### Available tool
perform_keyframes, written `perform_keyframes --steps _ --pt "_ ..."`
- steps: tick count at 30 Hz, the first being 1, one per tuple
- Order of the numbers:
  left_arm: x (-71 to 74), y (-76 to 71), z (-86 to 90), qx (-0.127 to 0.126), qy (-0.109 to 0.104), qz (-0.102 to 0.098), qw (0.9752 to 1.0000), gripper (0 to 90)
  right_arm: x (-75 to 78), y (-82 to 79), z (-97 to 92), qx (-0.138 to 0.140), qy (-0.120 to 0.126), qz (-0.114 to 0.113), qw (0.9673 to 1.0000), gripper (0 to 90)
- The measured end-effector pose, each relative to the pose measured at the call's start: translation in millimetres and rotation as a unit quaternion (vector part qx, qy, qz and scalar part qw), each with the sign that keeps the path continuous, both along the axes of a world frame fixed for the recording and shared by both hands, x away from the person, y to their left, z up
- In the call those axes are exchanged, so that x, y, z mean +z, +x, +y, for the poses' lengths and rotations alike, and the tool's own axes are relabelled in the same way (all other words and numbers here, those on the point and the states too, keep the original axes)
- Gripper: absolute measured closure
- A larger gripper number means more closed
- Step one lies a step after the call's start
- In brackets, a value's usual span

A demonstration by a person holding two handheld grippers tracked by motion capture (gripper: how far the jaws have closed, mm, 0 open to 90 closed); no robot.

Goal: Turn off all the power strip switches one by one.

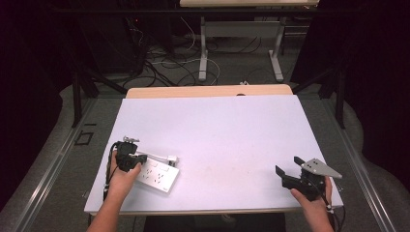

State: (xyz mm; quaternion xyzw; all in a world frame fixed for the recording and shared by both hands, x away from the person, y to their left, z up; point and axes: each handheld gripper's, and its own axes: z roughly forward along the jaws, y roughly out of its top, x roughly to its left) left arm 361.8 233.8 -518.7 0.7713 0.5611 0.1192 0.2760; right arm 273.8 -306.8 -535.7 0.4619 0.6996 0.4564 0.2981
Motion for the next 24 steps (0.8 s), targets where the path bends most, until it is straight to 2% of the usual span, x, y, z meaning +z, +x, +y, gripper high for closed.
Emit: perform_keyframes --steps 3,7,11,20,21,24 --pt "-0.3 0.3 -1.6 -0.005 0.006 0.0 1.0 90.0 0.3 -0.3 0.1 0.0 -0.002 0.001 1.0 20.8" --pt "-0.1 0.5 -3.4 0.001 0.01 -0.006 0.9999 90.0 0.3 -0.3 0.1 0.0 -0.002 0.0 1.0 20.8" --pt "1.4 0.9 -2.9 0.0 0.027 -0.005 0.9996 90.0 0.2 -0.2 0.0 0.0 -0.001 0.0 1.0 20.8" --pt "0.3 0.1 -2.0 0.003 0.021 -0.006 0.9998 89.5 0.8 -0.4 -0.1 0.0 -0.002 -0.001 1.0 20.8" --pt "0.3 0.0 -1.8 0.003 0.021 -0.006 0.9998 89.5 0.1 0.3 0.4 0.003 0.002 -0.007 1.0 20.8" --pt "0.2 -0.3 -2.1 0.002 0.023 -0.007 0.9997 89.5 0.5 -0.2 0.2 0.001 -0.002 -0.002 1.0 20.8"
